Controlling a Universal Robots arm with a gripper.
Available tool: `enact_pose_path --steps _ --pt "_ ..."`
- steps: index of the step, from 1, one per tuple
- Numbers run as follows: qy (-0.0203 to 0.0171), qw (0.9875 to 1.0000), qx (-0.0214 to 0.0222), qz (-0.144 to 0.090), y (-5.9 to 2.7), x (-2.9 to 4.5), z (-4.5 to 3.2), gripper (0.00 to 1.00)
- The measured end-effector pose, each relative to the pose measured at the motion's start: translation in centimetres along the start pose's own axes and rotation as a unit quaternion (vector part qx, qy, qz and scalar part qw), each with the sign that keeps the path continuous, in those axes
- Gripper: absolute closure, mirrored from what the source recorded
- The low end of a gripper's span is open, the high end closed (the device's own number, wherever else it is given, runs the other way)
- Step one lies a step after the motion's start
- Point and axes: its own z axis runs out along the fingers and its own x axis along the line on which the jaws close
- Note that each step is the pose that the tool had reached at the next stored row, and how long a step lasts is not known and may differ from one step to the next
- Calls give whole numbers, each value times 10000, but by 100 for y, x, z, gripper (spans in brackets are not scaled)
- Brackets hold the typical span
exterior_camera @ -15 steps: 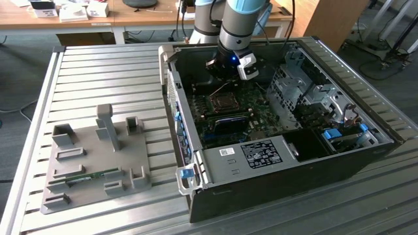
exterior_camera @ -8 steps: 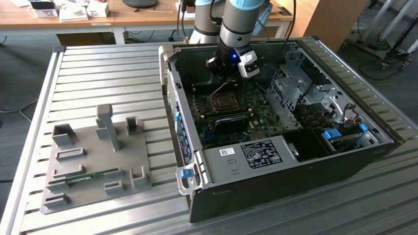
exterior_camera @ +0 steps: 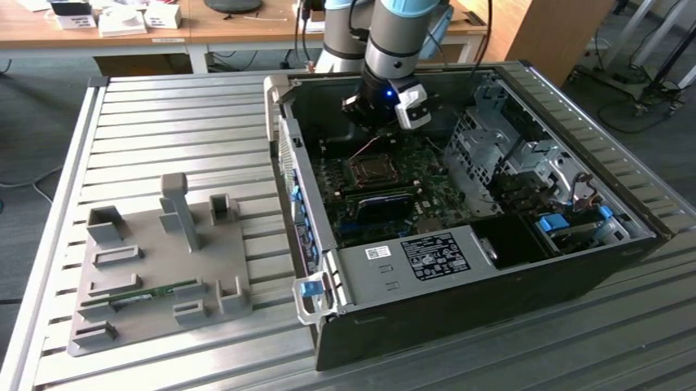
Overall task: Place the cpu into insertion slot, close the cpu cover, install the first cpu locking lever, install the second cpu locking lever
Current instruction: 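Install the first cpu locking lever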
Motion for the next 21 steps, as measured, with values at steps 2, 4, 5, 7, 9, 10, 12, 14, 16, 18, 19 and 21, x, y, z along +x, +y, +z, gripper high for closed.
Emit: enact_pose_path --steps 2,4,5,7,9,10,12,14,16,18,19,21 --pt "-2 10000 -2 0 -4 31 1 89" --pt "-4 10000 -2 -1 -9 66 0 89" --pt "-5 10000 -2 -2 -11 83 0 89" --pt "-7 10000 -2 -2 -16 117 -2 89" --pt "-10 10000 -3 -2 -22 147 -3 89" --pt "-11 10000 -3 -3 -25 162 -4 89" --pt "-13 10000 -4 -3 -30 191 -5 89" --pt "-14 10000 -4 -3 -32 207 -6 89" --pt "-14 10000 -3 -3 -34 214 -7 89" --pt "-14 10000 -4 -4 -36 226 -8 89" --pt "-14 10000 -4 -4 -37 231 -9 89" --pt "-15 10000 0 -5 -38 231 -8 89"
